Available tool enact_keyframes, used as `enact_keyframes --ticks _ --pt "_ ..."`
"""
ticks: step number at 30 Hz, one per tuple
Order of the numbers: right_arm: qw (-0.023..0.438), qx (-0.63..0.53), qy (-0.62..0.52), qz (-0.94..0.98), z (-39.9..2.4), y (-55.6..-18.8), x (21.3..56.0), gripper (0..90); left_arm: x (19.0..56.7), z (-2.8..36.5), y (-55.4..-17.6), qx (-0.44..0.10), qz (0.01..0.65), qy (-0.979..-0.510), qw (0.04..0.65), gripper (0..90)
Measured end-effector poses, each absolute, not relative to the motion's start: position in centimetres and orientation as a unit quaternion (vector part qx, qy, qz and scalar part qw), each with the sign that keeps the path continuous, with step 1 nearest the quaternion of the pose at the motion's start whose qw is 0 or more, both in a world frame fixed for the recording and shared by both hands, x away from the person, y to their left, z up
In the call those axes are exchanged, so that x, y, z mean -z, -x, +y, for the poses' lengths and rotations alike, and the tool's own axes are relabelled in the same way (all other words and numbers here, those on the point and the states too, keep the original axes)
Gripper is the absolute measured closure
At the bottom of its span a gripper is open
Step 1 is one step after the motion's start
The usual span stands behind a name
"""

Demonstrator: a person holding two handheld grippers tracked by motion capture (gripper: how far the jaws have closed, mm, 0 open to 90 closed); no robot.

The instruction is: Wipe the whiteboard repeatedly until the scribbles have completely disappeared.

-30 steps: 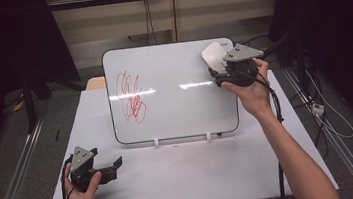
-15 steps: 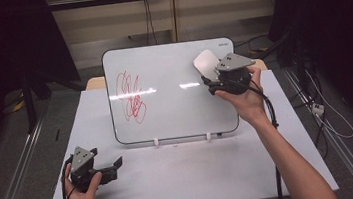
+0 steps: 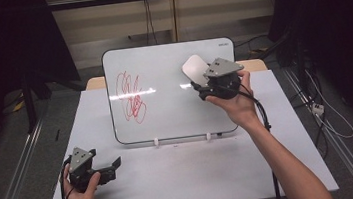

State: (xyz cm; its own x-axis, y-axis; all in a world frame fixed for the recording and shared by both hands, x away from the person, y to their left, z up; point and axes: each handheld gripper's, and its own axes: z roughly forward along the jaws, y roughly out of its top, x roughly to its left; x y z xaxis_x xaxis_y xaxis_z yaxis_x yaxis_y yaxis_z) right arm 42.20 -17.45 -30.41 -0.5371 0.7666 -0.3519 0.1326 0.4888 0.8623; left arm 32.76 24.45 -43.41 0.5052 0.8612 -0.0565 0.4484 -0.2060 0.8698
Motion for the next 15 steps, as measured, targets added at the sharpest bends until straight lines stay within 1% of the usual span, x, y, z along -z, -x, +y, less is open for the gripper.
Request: enact_keyframes --ticks 15 --pt "0.375 -0.421 -0.247 0.788 -12.6 -42.1 30.4 31.2 43.1 24.2 -32.5 -0.235 0.435 -0.744 0.450 5.4"
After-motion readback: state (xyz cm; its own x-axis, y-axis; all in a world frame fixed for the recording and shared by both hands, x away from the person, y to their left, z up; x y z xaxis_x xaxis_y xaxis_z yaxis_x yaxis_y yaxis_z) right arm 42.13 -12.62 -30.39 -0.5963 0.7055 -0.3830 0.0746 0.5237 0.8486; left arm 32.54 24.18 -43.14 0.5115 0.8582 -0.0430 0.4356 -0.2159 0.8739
